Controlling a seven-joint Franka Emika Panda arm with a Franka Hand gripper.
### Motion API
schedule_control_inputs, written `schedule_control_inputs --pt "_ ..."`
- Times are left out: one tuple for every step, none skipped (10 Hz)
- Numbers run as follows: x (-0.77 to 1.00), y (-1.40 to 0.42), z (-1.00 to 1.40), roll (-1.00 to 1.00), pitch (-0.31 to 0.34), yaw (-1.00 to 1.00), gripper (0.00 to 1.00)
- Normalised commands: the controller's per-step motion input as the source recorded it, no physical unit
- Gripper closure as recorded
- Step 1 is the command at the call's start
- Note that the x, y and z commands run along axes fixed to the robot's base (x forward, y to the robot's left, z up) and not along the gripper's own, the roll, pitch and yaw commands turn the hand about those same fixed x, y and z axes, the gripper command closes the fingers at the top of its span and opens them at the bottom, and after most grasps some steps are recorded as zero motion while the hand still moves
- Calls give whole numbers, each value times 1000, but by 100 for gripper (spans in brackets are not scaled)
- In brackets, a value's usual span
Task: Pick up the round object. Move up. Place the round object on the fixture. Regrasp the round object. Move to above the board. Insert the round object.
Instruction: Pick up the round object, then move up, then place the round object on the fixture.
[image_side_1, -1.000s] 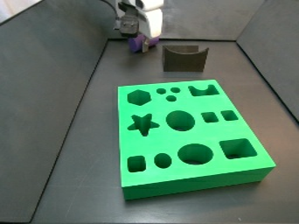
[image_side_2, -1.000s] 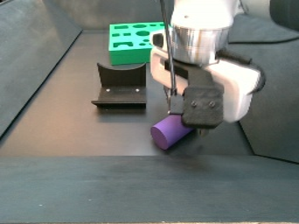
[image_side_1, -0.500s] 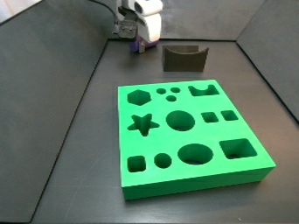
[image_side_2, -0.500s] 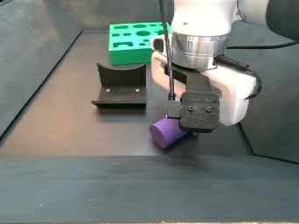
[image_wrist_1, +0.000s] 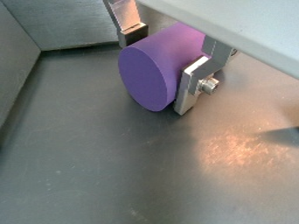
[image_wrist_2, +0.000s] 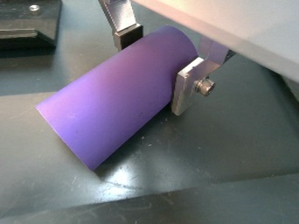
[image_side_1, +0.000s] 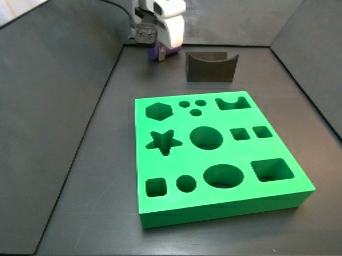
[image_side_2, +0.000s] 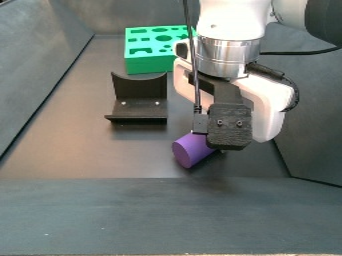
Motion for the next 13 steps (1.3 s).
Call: schedule_control_inputs --pt "0 0 0 0 0 0 100" --pt "0 0 0 0 0 0 100" --pt "0 0 0 0 0 0 100" --pt "0 0 0 0 0 0 100" --pt "0 0 0 0 0 0 100" --pt "0 0 833 0 0 0 100" --pt "53 -6 841 3 -8 6 100" --pt "12 -12 736 7 25 -4 100" --pt "2 -3 559 27 45 -14 100" --pt "-5 -3 464 37 51 -17 100" --pt "-15 -3 268 59 55 -20 100" --pt "0 0 1000 0 0 0 100" --pt "1 0 1000 10 0 3 100"
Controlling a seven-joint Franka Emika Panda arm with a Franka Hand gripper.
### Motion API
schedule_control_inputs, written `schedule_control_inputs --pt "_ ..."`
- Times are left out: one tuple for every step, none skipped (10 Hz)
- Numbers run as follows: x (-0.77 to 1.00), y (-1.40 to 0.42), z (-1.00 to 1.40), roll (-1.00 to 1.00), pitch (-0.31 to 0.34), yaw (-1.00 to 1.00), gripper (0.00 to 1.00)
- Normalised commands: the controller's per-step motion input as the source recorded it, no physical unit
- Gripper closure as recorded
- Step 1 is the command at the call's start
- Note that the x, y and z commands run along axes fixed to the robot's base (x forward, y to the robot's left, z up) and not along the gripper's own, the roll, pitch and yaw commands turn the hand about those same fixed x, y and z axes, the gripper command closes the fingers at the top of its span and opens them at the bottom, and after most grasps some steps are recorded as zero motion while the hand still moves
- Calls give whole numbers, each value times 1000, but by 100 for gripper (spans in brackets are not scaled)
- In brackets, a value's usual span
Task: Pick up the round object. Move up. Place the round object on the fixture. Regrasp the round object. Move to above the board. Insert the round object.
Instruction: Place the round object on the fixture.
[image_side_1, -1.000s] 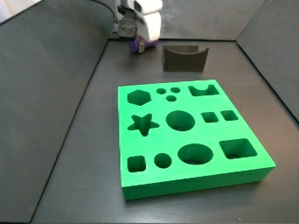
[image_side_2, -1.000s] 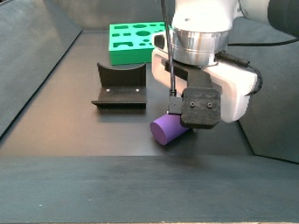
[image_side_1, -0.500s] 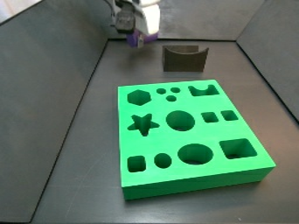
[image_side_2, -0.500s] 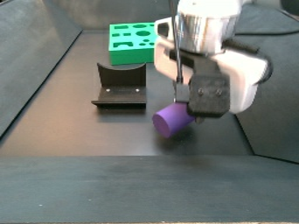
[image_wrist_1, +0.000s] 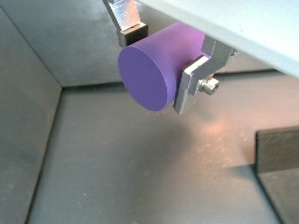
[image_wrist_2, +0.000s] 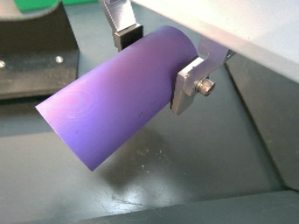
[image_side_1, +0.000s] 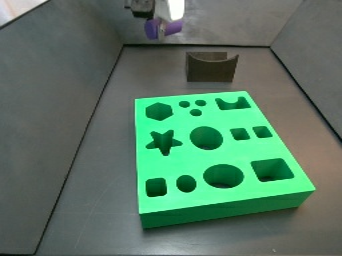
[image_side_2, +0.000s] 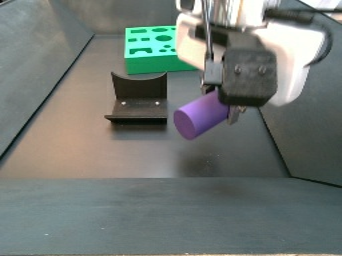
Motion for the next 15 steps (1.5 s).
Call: schedule_control_inputs --pt "-9 0 1000 23 14 -5 100" --pt "-18 1 1000 42 29 -16 100" --pt "-22 1 1000 55 38 -19 100" --pt "-25 1 1000 63 46 -19 100" --pt "-30 -2 1000 77 58 -5 100" --pt "-27 -3 922 80 60 3 100" --pt "-22 -3 726 85 70 11 100" --pt "-8 -5 536 91 77 19 100" --pt "-3 -4 386 90 87 21 100" --pt "1 -3 288 84 91 23 100" --pt "900 -1000 294 -27 -17 1000 100" --pt "907 -1000 266 -26 -15 1000 100" --pt "958 -1000 253 -29 -2 1000 100" --pt "1000 -906 211 -32 2 1000 100" --pt "974 -737 157 -34 6 1000 100"
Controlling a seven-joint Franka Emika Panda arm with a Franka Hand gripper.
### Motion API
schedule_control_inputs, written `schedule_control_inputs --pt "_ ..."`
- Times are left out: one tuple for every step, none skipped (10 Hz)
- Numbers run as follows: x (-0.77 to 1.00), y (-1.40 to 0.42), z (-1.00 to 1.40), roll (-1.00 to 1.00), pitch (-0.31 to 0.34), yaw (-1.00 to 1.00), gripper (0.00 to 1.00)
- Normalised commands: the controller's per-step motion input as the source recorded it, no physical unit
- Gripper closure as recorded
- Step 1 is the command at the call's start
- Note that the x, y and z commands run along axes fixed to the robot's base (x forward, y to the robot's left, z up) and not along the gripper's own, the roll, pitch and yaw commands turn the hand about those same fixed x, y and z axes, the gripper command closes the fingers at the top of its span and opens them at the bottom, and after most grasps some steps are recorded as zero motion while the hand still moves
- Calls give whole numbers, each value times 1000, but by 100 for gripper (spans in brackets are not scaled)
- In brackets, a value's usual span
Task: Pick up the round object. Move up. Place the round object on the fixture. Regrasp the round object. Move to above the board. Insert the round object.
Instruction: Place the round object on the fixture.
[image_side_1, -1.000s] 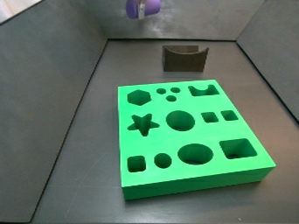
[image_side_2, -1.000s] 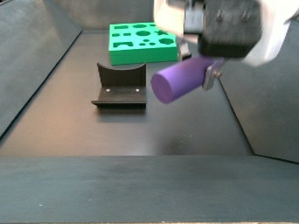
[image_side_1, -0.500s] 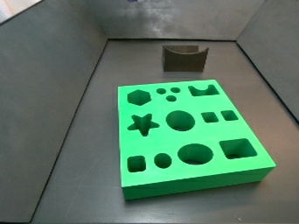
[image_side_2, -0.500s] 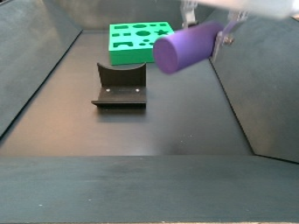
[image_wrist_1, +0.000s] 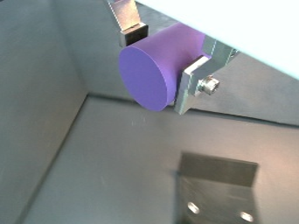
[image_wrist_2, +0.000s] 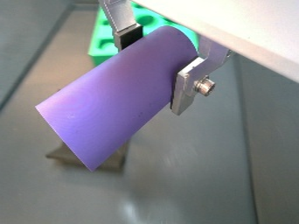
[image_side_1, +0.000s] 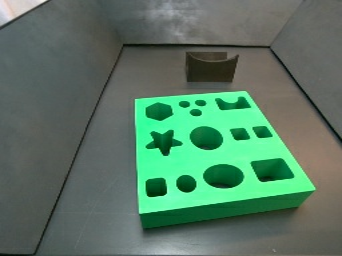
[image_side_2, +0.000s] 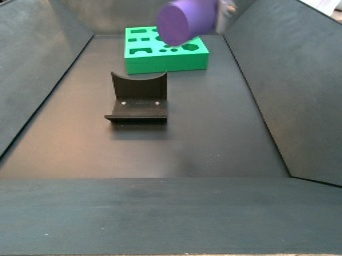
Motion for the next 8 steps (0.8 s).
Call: schedule_control_inputs --pt "855 -484 101 -37 14 1000 100" --pt "749 -236 63 -41 25 1000 100" --pt "683 -137 43 -45 31 1000 100" --pt "521 -76 21 -62 50 1000 100" --pt "456 -44 16 -71 61 1000 100" --pt "325 -21 10 -99 88 1000 100" --pt "232 -19 13 -125 112 978 100" --pt "110 -11 12 -125 115 644 100"
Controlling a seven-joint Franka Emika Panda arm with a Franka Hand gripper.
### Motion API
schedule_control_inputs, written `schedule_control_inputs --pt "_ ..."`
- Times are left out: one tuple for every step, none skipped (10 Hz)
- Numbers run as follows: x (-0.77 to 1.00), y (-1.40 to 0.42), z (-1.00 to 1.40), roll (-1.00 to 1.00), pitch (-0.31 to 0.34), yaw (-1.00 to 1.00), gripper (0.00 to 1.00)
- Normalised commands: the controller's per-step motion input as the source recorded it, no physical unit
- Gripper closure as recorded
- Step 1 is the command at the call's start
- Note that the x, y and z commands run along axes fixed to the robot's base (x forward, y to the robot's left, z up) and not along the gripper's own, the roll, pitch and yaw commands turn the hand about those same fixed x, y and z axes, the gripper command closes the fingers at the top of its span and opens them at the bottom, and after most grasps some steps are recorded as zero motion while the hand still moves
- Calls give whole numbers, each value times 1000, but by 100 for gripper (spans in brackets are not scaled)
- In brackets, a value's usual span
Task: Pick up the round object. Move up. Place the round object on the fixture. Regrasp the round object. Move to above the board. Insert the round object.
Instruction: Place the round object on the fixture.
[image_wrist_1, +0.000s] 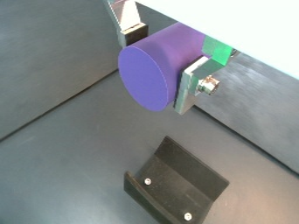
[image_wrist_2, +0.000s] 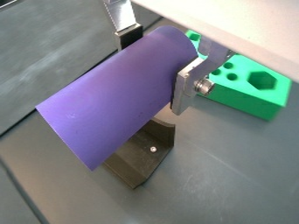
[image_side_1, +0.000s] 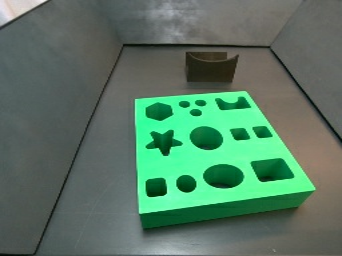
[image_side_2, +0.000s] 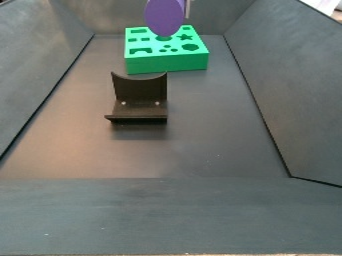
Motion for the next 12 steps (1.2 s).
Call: schedule_control_inputs --pt "69 -8 18 -123 99 492 100" --pt "40 -4 16 -113 74 270 100" --pt "961 -118 -409 -1000 42 -26 100" --pt "951 -83 -393 -1000 42 -62 100" --pt "936 -29 -319 -1000 40 -68 100" --pt "849 -1 -138 -1000 42 -72 100" --pt "744 11 -76 -1000 57 -75 100" --pt "622 28 -27 -1000 80 -80 100" --pt "570 35 -18 -1000 89 -82 100" --pt "473 39 -24 -1000 98 -93 100" --pt "379 40 -21 -1000 108 -107 100" --pt "311 42 -18 -1000 117 -119 100"
